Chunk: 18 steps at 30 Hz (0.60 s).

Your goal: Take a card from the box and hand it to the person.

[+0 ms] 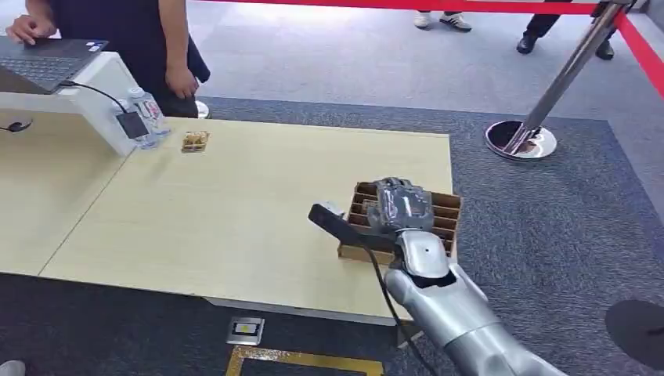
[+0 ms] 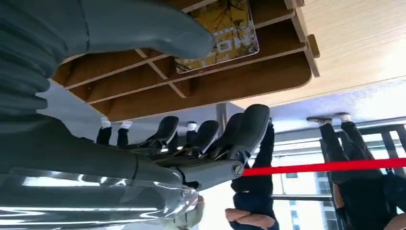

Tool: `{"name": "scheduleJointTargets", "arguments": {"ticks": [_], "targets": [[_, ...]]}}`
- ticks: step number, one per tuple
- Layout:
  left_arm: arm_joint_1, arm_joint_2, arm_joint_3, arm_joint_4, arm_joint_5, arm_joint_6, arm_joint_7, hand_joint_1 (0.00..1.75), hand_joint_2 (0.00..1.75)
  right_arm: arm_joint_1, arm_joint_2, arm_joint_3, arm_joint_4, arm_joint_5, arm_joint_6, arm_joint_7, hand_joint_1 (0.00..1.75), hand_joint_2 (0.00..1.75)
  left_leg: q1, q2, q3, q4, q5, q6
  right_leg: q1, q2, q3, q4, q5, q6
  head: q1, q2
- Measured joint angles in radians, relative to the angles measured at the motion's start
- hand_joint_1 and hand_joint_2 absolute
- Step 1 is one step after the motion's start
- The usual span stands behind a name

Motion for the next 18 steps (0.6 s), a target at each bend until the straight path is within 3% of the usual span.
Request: {"name": "scheduleJointTargets", "arguments": {"ticks": [1, 11, 18], "targets": [[0.0, 0.0, 0.0, 0.0, 0.0, 0.0, 0.0, 0.0, 0.0, -0.001, 0.0, 0.0, 0.002, 0.0, 0.0, 0.0, 0.82, 1.75, 0.0, 0.0, 0.0, 0.0, 0.0, 0.0, 0.0, 0.0, 0.0, 0.0, 0.0, 0.0, 0.0, 0.0], [0.0, 0.001, 0.0, 0.0, -0.001, -0.002, 0.0, 0.0, 0.0, -0.011, 0.002, -0.001, 0.035, -0.009, 0.009, 0.002, 0.86, 1.75, 0.0, 0.0, 0.0, 0.0, 0.0, 0.0, 0.0, 0.0, 0.0, 0.0, 0.0, 0.0, 0.0, 0.0], [0.0, 0.001, 0.0, 0.0, -0.003, -0.005, 0.0, 0.0, 0.0, -0.012, 0.002, -0.002, 0.057, -0.01, 0.007, 0.005, 0.75, 1.75, 0.0, 0.0, 0.0, 0.0, 0.0, 0.0, 0.0, 0.0, 0.0, 0.0, 0.0, 0.0, 0.0, 0.0]]}}
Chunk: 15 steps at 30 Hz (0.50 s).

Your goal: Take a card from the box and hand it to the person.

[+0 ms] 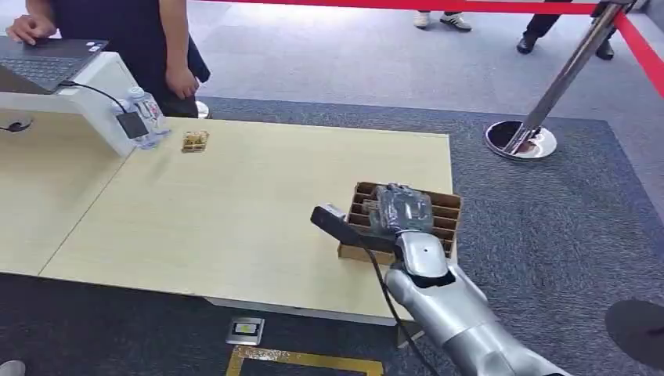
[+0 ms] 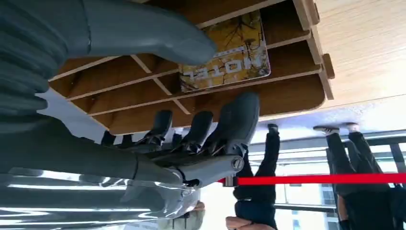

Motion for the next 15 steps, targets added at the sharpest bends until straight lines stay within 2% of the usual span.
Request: {"name": "scheduleJointTargets", "arguments": {"ticks": [10, 15], "targets": [[0.0, 0.0, 0.0, 0.0, -0.002, 0.0, 0.0, 0.0, 0.0, 0.0, 0.0, -0.013, 0.016, 0.0, -0.001, 0.005, 0.73, 1.75, 0.0, 0.0, 0.0, 0.0, 0.0, 0.0, 0.0, 0.0, 0.0, 0.0, 0.0, 0.0, 0.0, 0.0], [0.0, 0.0, 0.0, 0.0, -0.002, 0.0, 0.0, 0.0, 0.0, -0.001, 0.0, -0.015, 0.019, 0.0, -0.001, 0.005, 0.79, 1.75, 0.0, 0.0, 0.0, 0.0, 0.0, 0.0, 0.0, 0.0, 0.0, 0.0, 0.0, 0.0, 0.0, 0.0]]}}
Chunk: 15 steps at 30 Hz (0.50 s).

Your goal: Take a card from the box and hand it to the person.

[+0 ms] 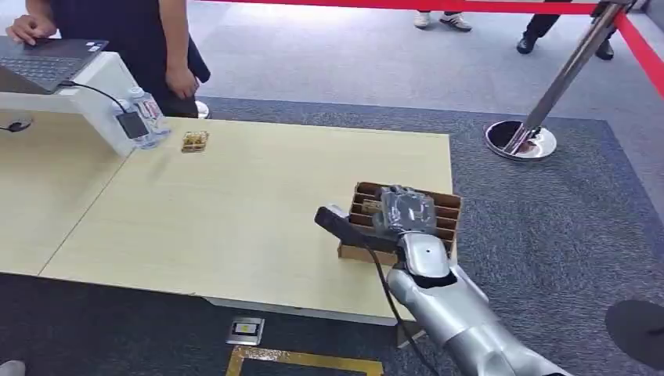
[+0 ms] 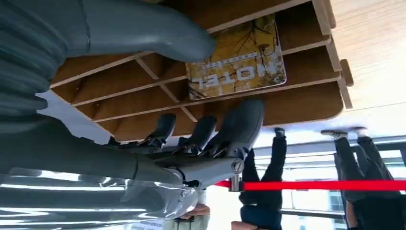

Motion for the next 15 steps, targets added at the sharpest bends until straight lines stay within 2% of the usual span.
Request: {"name": "scheduleJointTargets", "arguments": {"ticks": [5, 15], "targets": [[0.0, 0.0, 0.0, 0.0, 0.0, 0.0, 0.0, 0.0, 0.0, -0.002, 0.0, -0.001, 0.001, -0.001, 0.003, 0.001, 0.82, 1.75, 0.0, 0.0, 0.0, 0.0, 0.0, 0.0, 0.0, 0.0, 0.0, 0.0, 0.0, 0.0, 0.0, 0.0], [0.0, 0.0, 0.0, 0.0, 0.0, 0.0, 0.002, 0.0, 0.0, -0.01, 0.0, -0.001, 0.017, -0.001, 0.008, 0.001, 0.75, 1.75, 0.0, 0.0, 0.0, 0.0, 0.0, 0.0, 0.0, 0.0, 0.0, 0.0, 0.0, 0.0, 0.0, 0.0]]}}
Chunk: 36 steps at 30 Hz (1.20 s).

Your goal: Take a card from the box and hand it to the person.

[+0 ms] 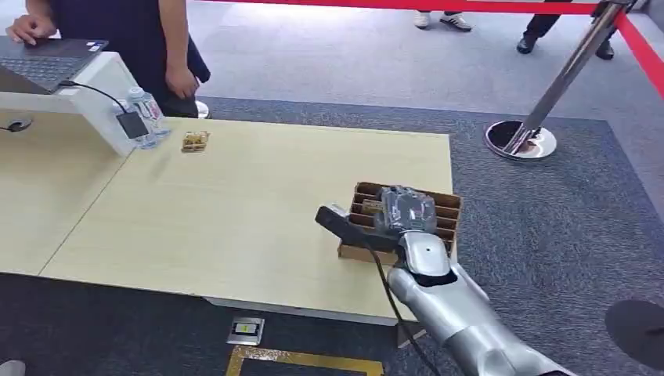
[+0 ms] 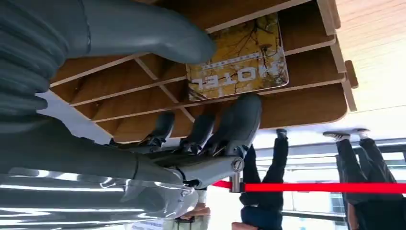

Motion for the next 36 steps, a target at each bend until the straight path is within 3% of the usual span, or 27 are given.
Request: {"name": "scheduleJointTargets", "arguments": {"ticks": [6, 9, 12, 13, 14, 36], "targets": [[0.0, 0.0, 0.0, 0.0, 0.0, 0.005, 0.0, 0.0, 0.0, -0.003, 0.003, 0.0, 0.007, 0.0, 0.006, 0.0, 0.75, 1.75, 0.0, 0.0, 0.0, 0.0, 0.0, 0.0, 0.0, 0.0, 0.0, 0.0, 0.0, 0.0, 0.0, 0.0], [0.0, 0.0, 0.0, 0.0, 0.001, 0.005, 0.0, 0.0, 0.0, -0.004, 0.005, 0.0, 0.008, 0.0, 0.008, 0.0, 0.84, 1.75, 0.0, 0.0, 0.0, 0.0, 0.0, 0.0, 0.0, 0.0, 0.0, 0.0, 0.0, 0.0, 0.0, 0.0], [0.0, 0.0, 0.0, 0.0, 0.0, 0.005, 0.0, 0.0, 0.0, -0.007, 0.006, 0.0, 0.013, 0.0, 0.006, 0.0, 1.47, 1.75, 0.0, 0.0, 0.0, 0.0, 0.0, 0.0, 0.0, 0.0, 0.0, 0.0, 0.0, 0.0, 0.0, 0.0], [0.0, 0.0, 0.0, 0.0, 0.0, 0.006, 0.0, 0.0, 0.0, -0.01, 0.006, 0.0, 0.015, 0.0, 0.003, 0.0, 1.47, 1.75, 0.0, 0.0, 0.0, 0.0, 0.0, 0.0, 0.0, 0.0, 0.0, 0.0, 0.0, 0.0, 0.0, 0.0], [0.0, 0.0, 0.0, 0.0, 0.0, 0.006, 0.0, 0.0, 0.0, -0.012, 0.006, 0.0, 0.017, -0.002, 0.001, 0.0, 1.75, 1.75, 0.0, 0.0, 0.0, 0.0, 0.0, 0.0, 0.0, 0.0, 0.0, 0.0, 0.0, 0.0, 0.0, 0.0], [0.0, 0.0, -0.002, 0.0, -0.001, 0.006, 0.0, 0.0, 0.0, -0.011, 0.005, -0.006, 0.021, 0.014, -0.024, -0.021, 1.75, 1.75, 0.0, 0.0, 0.003, 0.0, 0.0, 0.0, 0.0, 0.0, 0.002, 0.0, 0.0, 0.0, 0.0, 0.0]]}}
